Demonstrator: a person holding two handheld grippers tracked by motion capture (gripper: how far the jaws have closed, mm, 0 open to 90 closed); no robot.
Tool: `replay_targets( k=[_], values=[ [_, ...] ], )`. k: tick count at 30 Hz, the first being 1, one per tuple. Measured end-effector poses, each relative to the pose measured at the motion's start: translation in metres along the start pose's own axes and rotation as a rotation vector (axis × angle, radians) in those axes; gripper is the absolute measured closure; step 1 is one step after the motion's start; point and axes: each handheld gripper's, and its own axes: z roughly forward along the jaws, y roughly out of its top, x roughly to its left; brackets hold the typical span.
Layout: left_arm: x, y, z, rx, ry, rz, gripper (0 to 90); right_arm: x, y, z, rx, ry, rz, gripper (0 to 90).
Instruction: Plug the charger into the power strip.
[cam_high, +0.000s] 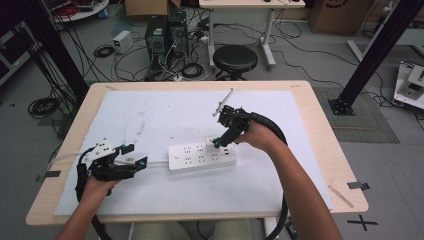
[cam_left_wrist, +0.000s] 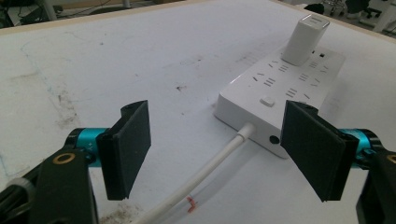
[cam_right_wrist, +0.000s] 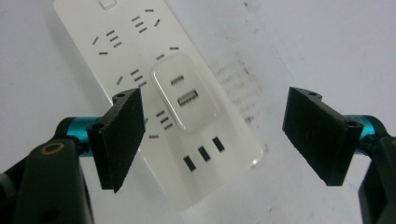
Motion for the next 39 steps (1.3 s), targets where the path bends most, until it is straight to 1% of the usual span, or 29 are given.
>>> replay_targets(
  k=[3, 7, 13, 14, 17, 20, 24, 26, 30, 31, 32, 34, 39],
  values=[
    [0.0, 0.0, 0.0, 0.0, 0.0, 0.0, 24.8, 0.001, -0.013, -0.009, -0.038, -0.021, 0.038, 21.5],
    [-0.001, 0.0, 0.001, -0.007, 0.0, 0.001, 24.7, 0.007, -0.029, -0.02, -0.083, -0.032, 0.058, 21.1],
    [-0.003, 0.001, 0.001, -0.008, -0.004, 0.002, 24.8, 0.012, -0.053, -0.03, -0.118, -0.069, 0.1, 21.1],
    [-0.003, 0.001, 0.002, -0.01, -0.004, 0.003, 24.8, 0.013, -0.058, -0.031, -0.124, -0.073, 0.113, 21.1],
    [-0.004, 0.002, 0.002, -0.013, -0.004, 0.004, 24.7, 0.015, -0.073, -0.035, -0.134, -0.095, 0.137, 21.1],
    [-0.004, 0.002, 0.003, -0.014, -0.003, 0.006, 24.8, 0.018, -0.09, -0.038, -0.151, -0.113, 0.175, 21.1],
    [-0.003, 0.003, 0.002, -0.014, 0.003, 0.003, 24.8, 0.025, -0.112, -0.04, -0.178, -0.13, 0.214, 21.1],
    [-0.002, 0.003, 0.001, -0.016, 0.006, 0.004, 24.8, 0.028, -0.122, -0.041, -0.189, -0.149, 0.233, 21.1],
    [-0.001, 0.003, 0.0, -0.015, 0.009, 0.0, 24.8, 0.032, -0.135, -0.04, -0.206, -0.162, 0.257, 21.1],
    [-0.001, 0.003, -0.001, -0.01, 0.01, 0.002, 24.8, 0.032, -0.137, -0.039, -0.211, -0.163, 0.255, 21.1],
    [-0.001, 0.003, -0.001, -0.01, 0.01, 0.002, 24.8, 0.032, -0.137, -0.039, -0.211, -0.163, 0.255, 21.1],
    [-0.001, 0.002, -0.003, -0.011, 0.013, 0.002, 24.8, 0.034, -0.142, -0.038, -0.215, -0.165, 0.273, 21.1],
    [0.0, 0.001, -0.006, -0.017, 0.021, -0.002, 24.8, 0.036, -0.147, -0.036, -0.224, -0.17, 0.28, 21.1]
  ],
)
